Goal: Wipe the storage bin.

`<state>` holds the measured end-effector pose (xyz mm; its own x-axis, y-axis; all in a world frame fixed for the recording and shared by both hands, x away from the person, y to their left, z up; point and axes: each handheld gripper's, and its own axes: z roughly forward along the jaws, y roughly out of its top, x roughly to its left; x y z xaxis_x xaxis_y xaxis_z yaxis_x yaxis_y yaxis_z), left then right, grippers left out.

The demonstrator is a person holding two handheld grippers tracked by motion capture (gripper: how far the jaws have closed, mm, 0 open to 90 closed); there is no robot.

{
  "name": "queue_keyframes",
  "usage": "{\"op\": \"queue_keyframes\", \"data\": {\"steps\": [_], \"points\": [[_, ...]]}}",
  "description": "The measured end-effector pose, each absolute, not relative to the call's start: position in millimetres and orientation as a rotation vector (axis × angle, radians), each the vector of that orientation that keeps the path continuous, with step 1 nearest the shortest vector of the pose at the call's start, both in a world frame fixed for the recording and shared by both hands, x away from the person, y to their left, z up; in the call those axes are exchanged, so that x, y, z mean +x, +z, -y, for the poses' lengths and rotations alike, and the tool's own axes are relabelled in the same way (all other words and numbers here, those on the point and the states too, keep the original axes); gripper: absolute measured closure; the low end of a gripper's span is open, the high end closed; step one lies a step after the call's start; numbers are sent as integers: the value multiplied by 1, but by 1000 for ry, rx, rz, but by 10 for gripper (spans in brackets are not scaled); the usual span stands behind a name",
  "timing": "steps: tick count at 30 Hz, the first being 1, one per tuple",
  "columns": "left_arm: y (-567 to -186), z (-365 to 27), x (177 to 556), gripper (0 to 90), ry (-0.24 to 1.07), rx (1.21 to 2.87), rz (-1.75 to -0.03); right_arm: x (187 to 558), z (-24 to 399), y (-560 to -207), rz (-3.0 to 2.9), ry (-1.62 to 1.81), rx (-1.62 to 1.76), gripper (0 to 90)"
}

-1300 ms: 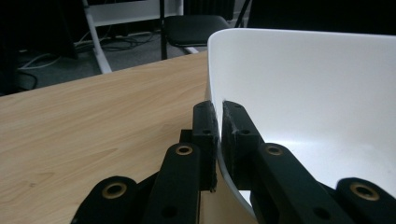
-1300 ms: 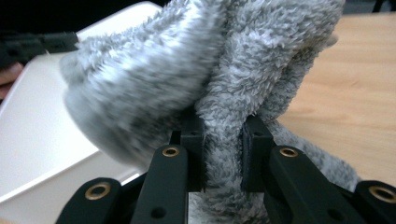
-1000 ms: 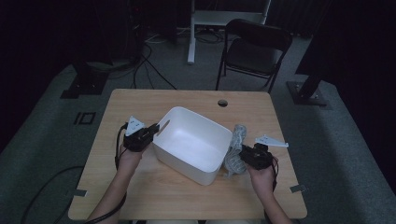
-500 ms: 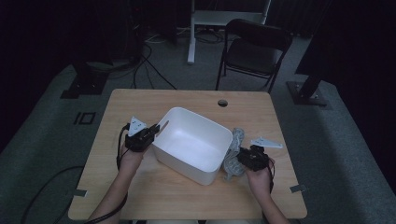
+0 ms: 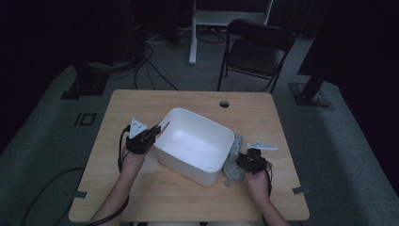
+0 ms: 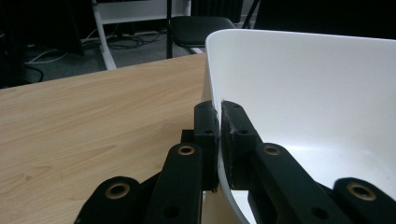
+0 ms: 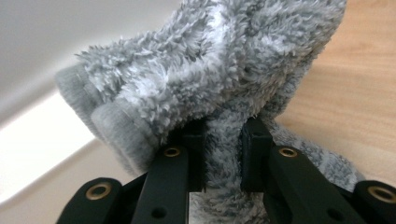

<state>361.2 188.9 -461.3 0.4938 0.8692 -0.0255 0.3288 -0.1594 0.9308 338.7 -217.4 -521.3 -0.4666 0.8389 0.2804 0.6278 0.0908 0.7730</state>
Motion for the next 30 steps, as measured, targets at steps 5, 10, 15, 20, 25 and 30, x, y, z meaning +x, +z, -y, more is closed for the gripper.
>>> {"op": "queue_keyframes", "data": {"steps": [5,10,15,20,25,30], "points": [[-462,-189,360,851,677,1717,-1025,346,216,-536,-2172,1260,1509,761],[-462,-189,359,846,690,1717,-1022,345,219,-532,-2176,1268,1512,759],[-463,-189,359,848,685,1711,-1017,337,227,-518,-2142,1322,1483,758],[-463,-189,359,848,681,1702,-1023,314,242,-481,-2044,1438,1401,758],[-463,-189,359,848,677,1698,-1027,296,247,-456,-2000,1533,1325,757],[-463,-190,359,847,676,1695,-1028,289,242,-446,-1997,1576,1280,757]]}}
